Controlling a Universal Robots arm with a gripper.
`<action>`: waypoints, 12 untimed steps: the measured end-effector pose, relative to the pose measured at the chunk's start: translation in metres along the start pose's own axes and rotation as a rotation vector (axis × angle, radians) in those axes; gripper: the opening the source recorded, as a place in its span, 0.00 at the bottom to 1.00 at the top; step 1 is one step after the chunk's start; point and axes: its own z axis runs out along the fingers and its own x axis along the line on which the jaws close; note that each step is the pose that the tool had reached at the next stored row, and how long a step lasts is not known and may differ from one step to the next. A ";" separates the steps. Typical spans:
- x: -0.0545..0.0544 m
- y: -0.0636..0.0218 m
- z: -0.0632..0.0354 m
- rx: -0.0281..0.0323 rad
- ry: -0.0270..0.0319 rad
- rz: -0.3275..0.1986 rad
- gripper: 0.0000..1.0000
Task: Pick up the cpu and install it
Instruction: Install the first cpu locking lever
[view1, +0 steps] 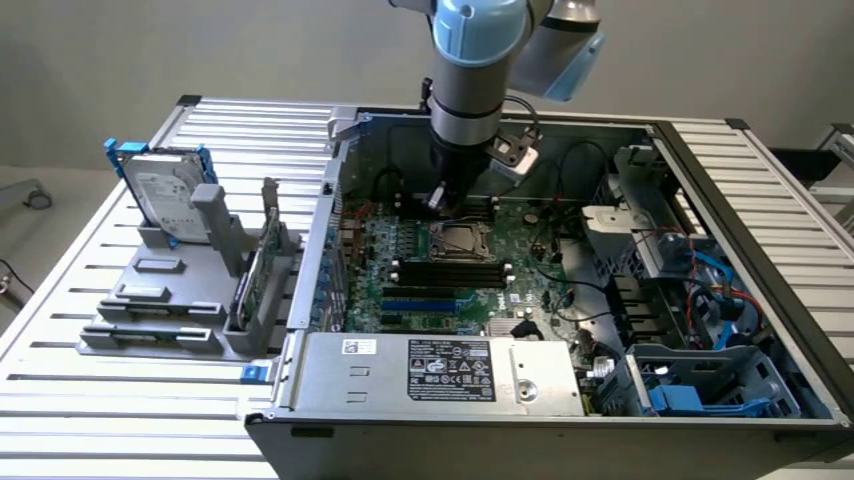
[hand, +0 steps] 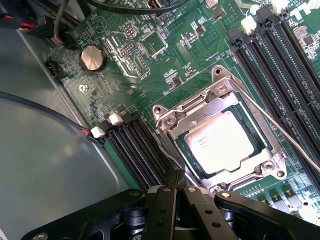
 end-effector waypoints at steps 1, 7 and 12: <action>0.000 0.0003 0.0002 0.0000 0.0000 0.000 0.11; 0.001 0.0024 0.0011 0.0000 0.0000 0.000 0.11; 0.003 0.0042 0.0018 0.0000 0.0002 0.000 0.11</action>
